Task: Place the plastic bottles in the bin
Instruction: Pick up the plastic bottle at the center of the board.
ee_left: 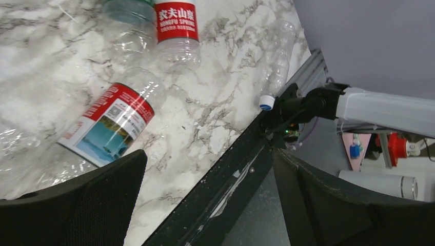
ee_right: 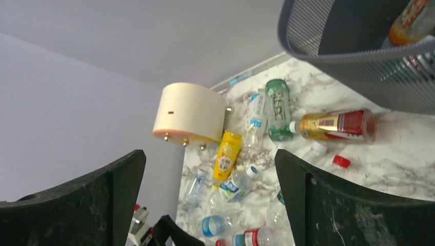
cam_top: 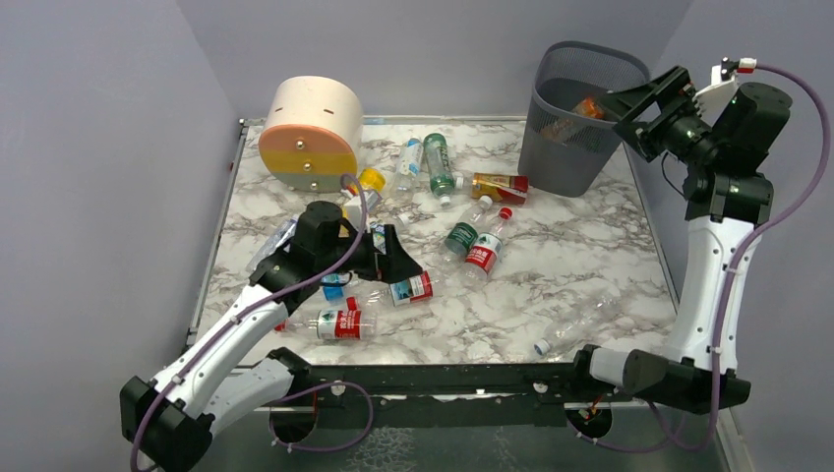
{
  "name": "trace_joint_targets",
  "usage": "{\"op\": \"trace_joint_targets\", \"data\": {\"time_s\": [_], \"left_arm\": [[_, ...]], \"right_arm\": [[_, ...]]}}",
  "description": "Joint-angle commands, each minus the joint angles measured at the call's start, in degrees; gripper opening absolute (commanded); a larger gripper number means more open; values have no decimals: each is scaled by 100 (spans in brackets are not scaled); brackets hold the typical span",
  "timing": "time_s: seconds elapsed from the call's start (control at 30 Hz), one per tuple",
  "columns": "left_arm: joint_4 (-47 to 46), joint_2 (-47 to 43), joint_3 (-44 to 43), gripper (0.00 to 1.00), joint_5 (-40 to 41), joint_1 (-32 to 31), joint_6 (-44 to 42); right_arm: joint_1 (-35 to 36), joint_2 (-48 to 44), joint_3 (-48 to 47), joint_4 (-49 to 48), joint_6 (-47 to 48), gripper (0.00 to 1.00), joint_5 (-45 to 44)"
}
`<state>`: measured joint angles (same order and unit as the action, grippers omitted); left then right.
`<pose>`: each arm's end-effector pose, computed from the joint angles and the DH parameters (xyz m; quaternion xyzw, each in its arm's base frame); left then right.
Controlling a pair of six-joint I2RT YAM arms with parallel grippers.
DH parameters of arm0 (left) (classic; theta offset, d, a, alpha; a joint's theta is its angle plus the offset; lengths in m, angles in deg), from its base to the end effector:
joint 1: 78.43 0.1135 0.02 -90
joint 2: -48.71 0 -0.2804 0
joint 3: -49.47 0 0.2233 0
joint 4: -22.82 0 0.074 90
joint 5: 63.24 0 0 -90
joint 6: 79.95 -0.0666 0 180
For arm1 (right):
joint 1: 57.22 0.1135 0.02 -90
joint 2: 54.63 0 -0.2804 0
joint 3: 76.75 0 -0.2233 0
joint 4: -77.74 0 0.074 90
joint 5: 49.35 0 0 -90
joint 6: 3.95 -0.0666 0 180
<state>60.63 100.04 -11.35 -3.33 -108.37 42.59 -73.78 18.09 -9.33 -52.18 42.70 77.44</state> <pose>0.1401 -0.1192 0.3068 0.1142 0.8320 -0.4473 0.3077 0.2351 -0.0283 0.5018 0.1882 0.7319 0.3765 0.5359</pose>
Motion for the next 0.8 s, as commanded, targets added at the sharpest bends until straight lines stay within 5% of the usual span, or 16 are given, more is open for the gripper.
{"op": "trace_joint_targets", "data": {"time_s": [0.0,0.3,0.77], "left_arm": [[-443,482,-302,99,569,-837,-37],[-1061,2153,-1146,99,2100,-3073,-83],[-2788,4936,-2411,99,2209,-4113,-1105]], "right_arm": [[20,-508,349,699,429,100,352],[278,-1503,1074,1342,841,100,-252],[390,-2203,795,2768,888,100,-631]]}}
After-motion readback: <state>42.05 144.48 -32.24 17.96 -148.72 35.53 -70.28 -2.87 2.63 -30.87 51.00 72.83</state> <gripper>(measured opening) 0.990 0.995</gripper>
